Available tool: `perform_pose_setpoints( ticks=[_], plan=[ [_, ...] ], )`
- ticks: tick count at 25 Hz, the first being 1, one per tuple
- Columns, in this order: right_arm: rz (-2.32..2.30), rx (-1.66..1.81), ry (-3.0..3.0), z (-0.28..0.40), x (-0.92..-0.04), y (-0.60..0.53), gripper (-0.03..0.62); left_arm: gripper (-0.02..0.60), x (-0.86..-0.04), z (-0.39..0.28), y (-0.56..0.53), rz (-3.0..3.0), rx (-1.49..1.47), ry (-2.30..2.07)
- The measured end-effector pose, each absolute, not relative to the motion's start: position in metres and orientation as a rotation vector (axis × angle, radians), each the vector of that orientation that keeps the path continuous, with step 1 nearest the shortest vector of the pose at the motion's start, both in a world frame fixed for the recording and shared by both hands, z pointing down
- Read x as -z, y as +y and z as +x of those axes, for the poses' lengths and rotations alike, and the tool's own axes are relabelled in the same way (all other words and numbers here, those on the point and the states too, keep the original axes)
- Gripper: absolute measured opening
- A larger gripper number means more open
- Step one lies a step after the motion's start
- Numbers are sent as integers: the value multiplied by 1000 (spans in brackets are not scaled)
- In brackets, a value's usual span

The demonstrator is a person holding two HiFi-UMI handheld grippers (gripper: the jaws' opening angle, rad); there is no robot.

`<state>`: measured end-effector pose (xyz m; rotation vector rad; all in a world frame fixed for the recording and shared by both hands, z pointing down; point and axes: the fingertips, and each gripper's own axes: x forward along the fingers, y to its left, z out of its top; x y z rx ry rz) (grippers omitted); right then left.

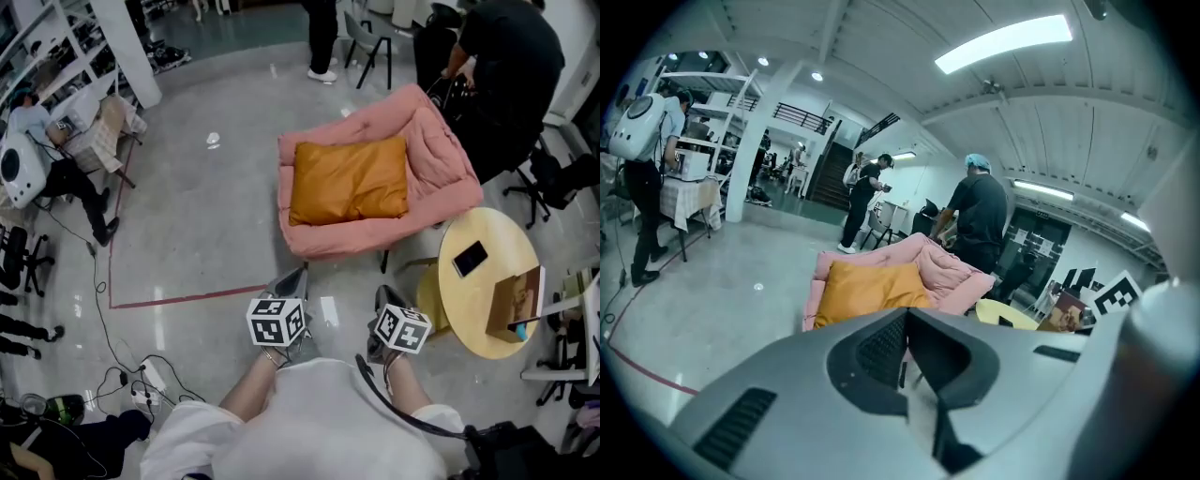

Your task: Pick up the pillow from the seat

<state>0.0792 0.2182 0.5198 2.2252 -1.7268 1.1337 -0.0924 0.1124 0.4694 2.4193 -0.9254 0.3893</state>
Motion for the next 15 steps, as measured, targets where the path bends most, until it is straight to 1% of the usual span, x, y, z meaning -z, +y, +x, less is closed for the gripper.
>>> perform_pose_setpoints(
  ticks=[7,15],
  plan=[
    [2216,-1117,-1714,85,-519,164,29,8,-478,-91,52,2396,-406,-938],
    [2252,-1127,-1656,103,-524,132,30,8,-491,-80,6,2385,-420,-906]
  ],
)
